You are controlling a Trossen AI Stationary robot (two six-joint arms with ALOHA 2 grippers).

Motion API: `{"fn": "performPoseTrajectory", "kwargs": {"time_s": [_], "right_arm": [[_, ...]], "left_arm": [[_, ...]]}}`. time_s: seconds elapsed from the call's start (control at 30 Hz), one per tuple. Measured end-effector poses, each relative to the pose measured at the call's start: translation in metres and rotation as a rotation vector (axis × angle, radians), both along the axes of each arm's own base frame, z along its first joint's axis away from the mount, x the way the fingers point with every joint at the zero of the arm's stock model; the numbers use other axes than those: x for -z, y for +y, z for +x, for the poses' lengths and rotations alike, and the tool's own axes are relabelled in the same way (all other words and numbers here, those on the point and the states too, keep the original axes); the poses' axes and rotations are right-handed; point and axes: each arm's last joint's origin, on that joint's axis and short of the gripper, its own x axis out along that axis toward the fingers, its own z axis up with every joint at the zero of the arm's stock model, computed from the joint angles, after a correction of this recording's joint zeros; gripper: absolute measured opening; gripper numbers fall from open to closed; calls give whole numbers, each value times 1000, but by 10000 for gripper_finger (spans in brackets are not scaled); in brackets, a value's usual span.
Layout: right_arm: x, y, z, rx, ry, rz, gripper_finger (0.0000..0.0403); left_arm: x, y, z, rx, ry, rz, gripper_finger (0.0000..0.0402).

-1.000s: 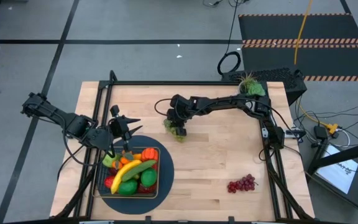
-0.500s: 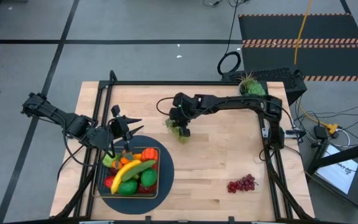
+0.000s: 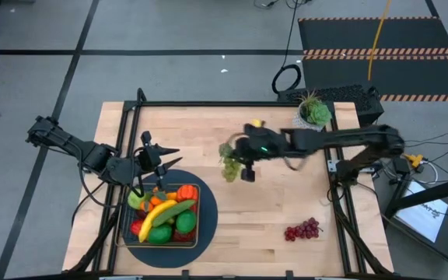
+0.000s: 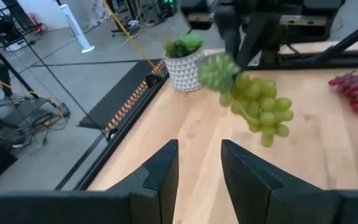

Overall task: Build produce basket
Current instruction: Put the green grapes into the gold wire basket

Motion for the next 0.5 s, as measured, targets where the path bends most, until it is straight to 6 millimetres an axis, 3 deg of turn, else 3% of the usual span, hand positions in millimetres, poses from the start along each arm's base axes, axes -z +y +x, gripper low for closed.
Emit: {"fn": "performPoseTrajectory", "kwargs": {"time_s": [0.23, 0.5], "right_arm": [[15, 43, -49, 117, -284, -107, 8], [43, 52, -83, 187, -526, -142, 8]], "left_arm": [[-2, -3, 7, 37, -30, -27, 122], [0, -11, 31, 64, -71, 18, 122]]}}
